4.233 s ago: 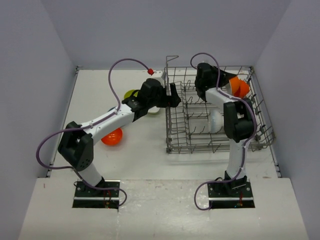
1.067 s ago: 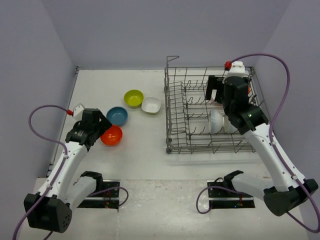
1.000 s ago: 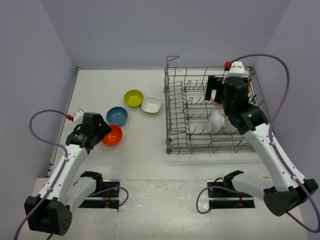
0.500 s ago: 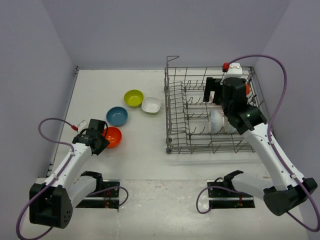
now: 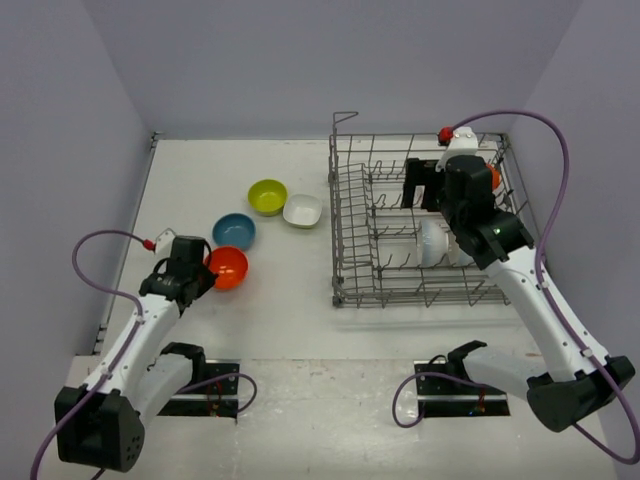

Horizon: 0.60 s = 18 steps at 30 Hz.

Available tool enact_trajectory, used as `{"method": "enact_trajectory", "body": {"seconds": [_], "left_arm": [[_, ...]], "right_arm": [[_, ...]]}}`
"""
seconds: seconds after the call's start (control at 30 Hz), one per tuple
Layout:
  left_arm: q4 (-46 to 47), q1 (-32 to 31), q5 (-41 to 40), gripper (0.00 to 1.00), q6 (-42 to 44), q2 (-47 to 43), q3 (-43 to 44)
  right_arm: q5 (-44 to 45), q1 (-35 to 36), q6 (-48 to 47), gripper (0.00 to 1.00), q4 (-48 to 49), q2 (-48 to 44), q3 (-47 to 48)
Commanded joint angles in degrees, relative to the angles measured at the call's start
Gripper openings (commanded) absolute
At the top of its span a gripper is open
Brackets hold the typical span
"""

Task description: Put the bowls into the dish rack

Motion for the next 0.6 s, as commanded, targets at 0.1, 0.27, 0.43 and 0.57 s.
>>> {"method": "enact_trajectory", "body": {"seconds": [0.1, 0.27, 0.43, 0.57], "left_arm": [[5.4, 0.4, 4.8, 0.0, 9.3, -11.4, 9.9], [12.0, 0.3, 14.0, 0.0, 11.0, -10.1, 16.6], [20.9, -6.6, 14.7, 0.0, 10.3, -5.7, 21.1], [23.0, -18.1, 4.9, 0.0, 11.6, 0.8, 28.2]], "right_arm": [[-13.9, 0.7, -0.3, 0.99, 0.3, -1.9, 2.2], [-12.9, 13.0, -1.8, 0.99, 3.2, 0.9, 5.8], [-14.3, 21.8, -1.2, 0.99, 3.2, 9.1, 16.2], [-9.7, 25.5, 0.5, 0.99, 1.0, 15.9, 24.5]]}}
